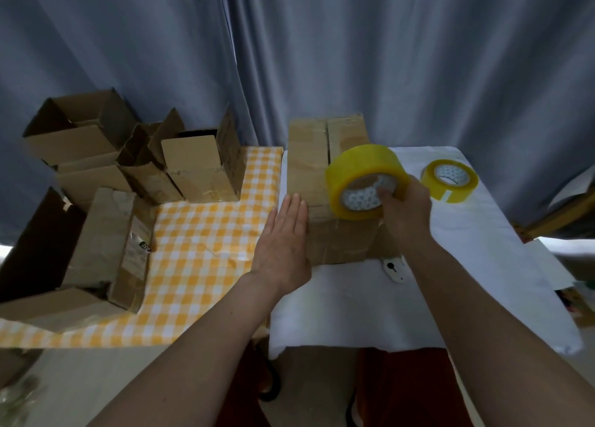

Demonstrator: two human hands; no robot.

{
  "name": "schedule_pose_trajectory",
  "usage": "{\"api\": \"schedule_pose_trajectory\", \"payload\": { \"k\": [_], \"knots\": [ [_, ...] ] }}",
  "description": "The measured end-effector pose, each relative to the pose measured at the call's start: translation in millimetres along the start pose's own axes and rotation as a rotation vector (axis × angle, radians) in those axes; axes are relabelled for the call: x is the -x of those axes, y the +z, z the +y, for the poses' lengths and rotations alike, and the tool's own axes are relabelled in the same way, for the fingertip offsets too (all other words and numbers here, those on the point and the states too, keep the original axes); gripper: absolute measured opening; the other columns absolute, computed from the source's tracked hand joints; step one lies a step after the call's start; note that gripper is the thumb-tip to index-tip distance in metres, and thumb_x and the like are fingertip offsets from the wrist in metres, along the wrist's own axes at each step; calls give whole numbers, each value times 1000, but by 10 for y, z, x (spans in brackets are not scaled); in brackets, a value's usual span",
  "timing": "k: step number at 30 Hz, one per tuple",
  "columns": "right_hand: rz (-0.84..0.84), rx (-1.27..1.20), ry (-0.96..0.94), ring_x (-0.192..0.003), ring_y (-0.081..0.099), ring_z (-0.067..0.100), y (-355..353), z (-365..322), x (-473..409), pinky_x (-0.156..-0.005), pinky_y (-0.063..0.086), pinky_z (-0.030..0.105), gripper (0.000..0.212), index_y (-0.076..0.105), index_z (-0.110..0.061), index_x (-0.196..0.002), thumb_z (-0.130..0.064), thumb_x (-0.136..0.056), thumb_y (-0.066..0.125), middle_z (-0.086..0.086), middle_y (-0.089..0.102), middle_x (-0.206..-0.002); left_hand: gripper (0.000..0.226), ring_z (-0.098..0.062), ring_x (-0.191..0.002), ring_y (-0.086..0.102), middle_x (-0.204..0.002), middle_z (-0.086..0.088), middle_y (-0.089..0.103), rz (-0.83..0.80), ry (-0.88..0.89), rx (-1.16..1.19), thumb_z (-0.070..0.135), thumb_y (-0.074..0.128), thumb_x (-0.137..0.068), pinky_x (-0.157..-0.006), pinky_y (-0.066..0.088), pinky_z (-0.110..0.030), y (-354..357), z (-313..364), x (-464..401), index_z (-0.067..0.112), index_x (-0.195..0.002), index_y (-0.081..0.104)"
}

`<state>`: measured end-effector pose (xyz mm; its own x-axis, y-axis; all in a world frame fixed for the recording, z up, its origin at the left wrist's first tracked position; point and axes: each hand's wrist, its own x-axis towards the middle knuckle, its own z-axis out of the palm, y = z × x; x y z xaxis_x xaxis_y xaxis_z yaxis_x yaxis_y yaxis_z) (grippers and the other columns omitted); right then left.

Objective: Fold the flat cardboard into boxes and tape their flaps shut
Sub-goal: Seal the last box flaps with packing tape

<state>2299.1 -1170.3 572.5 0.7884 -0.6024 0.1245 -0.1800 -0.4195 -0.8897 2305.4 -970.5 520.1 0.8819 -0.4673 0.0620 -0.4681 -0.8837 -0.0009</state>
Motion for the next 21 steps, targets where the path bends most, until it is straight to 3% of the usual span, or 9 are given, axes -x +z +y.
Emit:
{"api": "schedule_pose_trajectory", "payload": {
  "k": [3,7,11,15,17,21],
  "knots": [
    [90,86,-88,-100,58,38,-282,117,-93,-78,44,36,21,60,-1,-108,-12,-90,56,21,63,-106,97,-21,-145,-21,-159,-9,-18,2,-1,35,29,53,-82,-115,-15,-34,-17,23,-2,7,-150,-13],
    [120,102,-107,-104,57,35,-343,170,-92,-86,45,39,27,56,-5,-117,-12,-91,53,18,62,-112,98,-21,-145,-22,-159,-9,-18,2,-6,79,33,55,-83,-116,-16,-32,-40,50,1,8,-151,-11],
    [146,71,-96,-106,56,33,-302,201,-79,-83,39,29,33,55,-8,-122,-10,-89,56,16,61,-116,101,-21,-145,-22,-160,-9,-18,-12,4,77,40,57,-84,-115,-16,-32,-94,45,-2,12,-151,-13],
    [129,-79,6,-116,53,29,-280,248,-44,-99,44,40,46,52,-12,-129,-11,-85,63,12,58,-127,110,-24,-147,-16,-161,-9,-12,-39,-6,158,45,65,-81,-115,-13,-33,-191,113,-88,24,-151,-17],
    [104,-216,116,-117,54,28,-244,267,-10,-98,46,46,51,49,-10,-133,-11,-84,65,12,57,-129,109,-23,-147,-15,-161,-9,-12,-40,-24,155,45,65,-82,-116,-11,-33,-203,127,-100,22,-151,-16],
    [63,-324,199,-106,60,33,-261,288,-38,-91,50,52,31,58,-3,-117,-12,-88,63,14,63,-115,103,-20,-146,-18,-160,-7,-15,-18,-55,80,40,58,-87,-117,-12,-31,-167,112,-66,8,-150,-16]
  ]
}}
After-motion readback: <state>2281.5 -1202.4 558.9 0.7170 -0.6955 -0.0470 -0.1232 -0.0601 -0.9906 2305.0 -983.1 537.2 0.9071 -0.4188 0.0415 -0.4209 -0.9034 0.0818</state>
